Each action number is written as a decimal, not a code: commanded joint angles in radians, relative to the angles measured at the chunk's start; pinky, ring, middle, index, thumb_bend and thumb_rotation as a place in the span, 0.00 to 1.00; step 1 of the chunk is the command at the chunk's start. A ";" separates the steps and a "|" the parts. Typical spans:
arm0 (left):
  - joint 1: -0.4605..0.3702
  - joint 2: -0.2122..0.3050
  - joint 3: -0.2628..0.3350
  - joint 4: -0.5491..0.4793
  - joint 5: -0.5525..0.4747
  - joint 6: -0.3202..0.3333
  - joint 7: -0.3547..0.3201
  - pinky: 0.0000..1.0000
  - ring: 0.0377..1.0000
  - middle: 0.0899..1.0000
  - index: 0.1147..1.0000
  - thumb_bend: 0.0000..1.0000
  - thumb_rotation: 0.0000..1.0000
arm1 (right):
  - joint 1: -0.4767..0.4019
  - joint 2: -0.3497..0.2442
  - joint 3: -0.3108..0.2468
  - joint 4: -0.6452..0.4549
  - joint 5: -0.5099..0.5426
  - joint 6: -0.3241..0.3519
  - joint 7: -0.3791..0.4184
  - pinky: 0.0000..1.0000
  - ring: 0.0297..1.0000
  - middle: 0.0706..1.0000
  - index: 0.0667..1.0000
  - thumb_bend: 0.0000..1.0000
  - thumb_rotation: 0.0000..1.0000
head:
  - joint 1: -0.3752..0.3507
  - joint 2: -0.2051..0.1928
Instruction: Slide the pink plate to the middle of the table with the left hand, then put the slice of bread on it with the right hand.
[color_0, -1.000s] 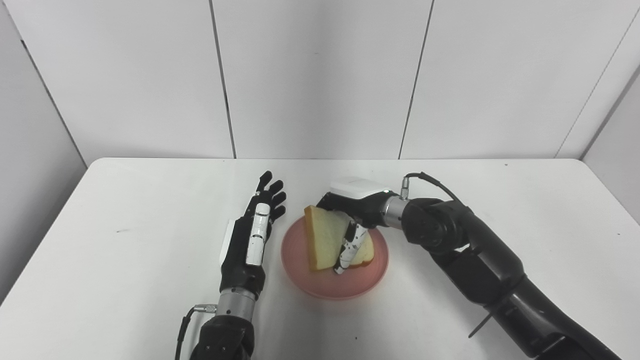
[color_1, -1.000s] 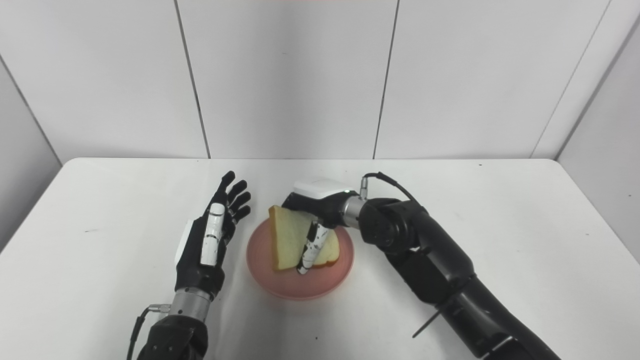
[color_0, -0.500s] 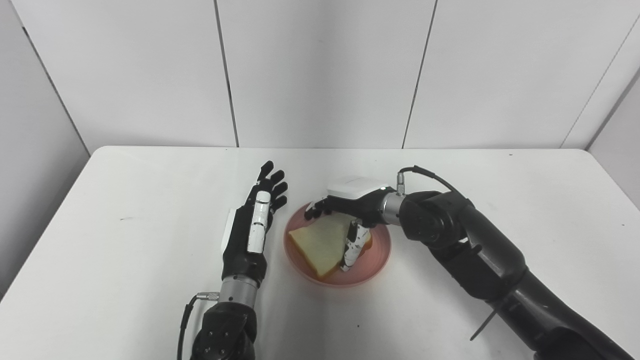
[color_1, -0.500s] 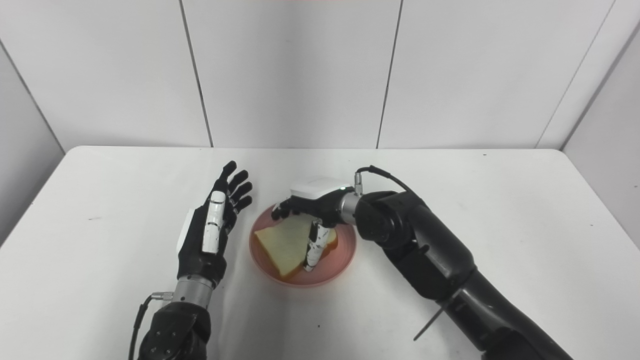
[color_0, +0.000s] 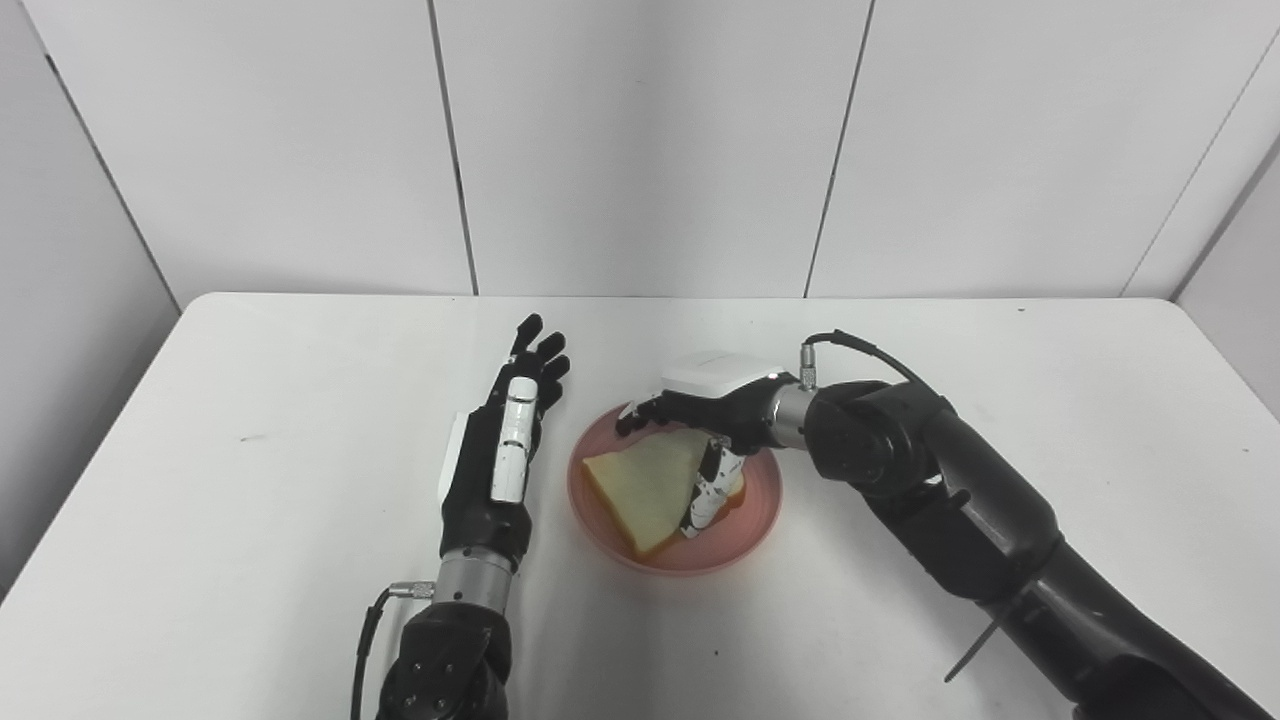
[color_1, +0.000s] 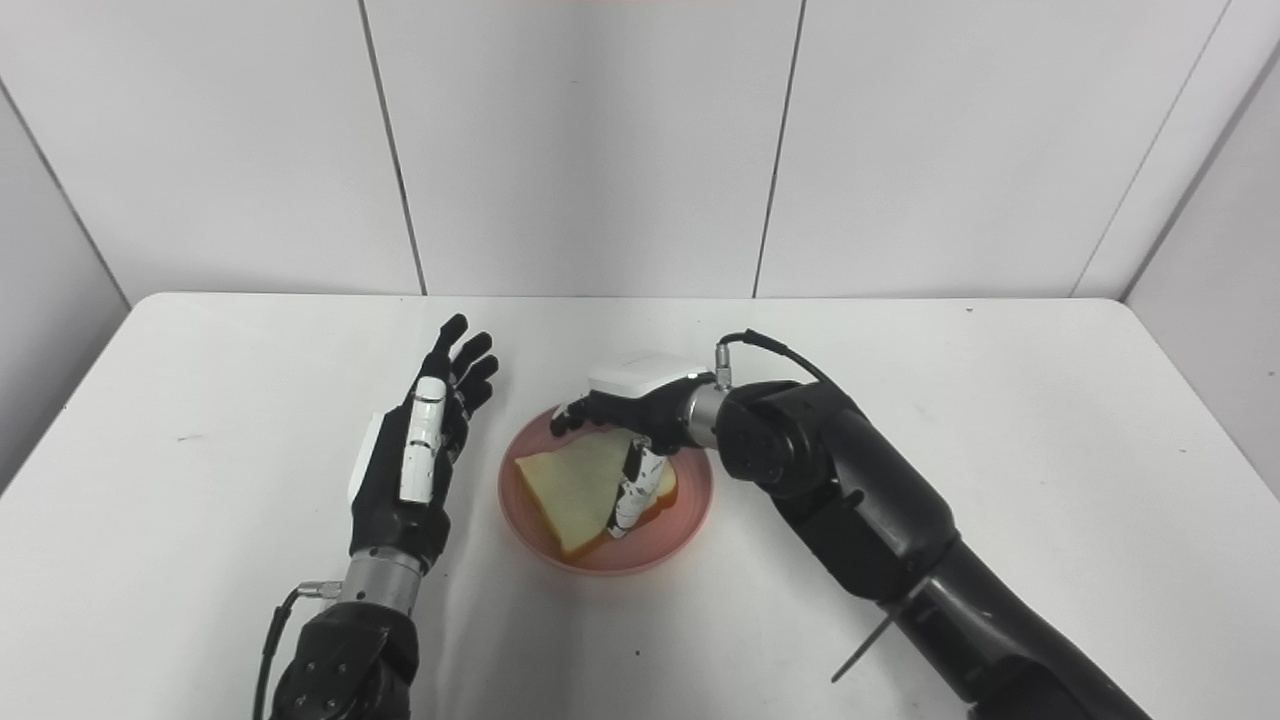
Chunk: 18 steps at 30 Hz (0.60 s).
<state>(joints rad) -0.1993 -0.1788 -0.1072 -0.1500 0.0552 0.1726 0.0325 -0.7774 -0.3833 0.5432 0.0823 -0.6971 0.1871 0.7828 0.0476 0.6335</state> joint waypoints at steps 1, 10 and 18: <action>-0.040 -0.001 -0.007 -0.029 -0.001 -0.009 -0.008 0.94 0.91 0.92 0.92 0.59 1.00 | -0.041 -0.013 -0.035 -0.049 0.010 0.020 0.003 0.72 0.81 0.85 0.82 0.92 0.17 | 0.000 -0.002; -0.037 0.000 -0.005 -0.025 -0.003 -0.008 -0.008 0.93 0.91 0.91 0.91 0.58 1.00 | -0.044 -0.047 -0.099 -0.156 0.032 0.044 0.041 0.82 0.93 0.94 0.94 0.99 0.34 | 0.001 -0.015; -0.035 0.010 0.000 -0.001 -0.012 -0.047 -0.016 0.91 0.90 0.91 0.91 0.58 1.00 | -0.018 -0.032 -0.219 -0.223 0.150 0.152 0.032 0.92 1.00 1.00 1.00 1.00 0.41 | -0.009 -0.050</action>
<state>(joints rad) -0.1995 -0.1710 -0.1059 -0.1407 0.0540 0.1708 0.0232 -0.7707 -0.4163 0.3545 -0.1013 -0.5744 0.3058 0.8438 0.0368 0.5830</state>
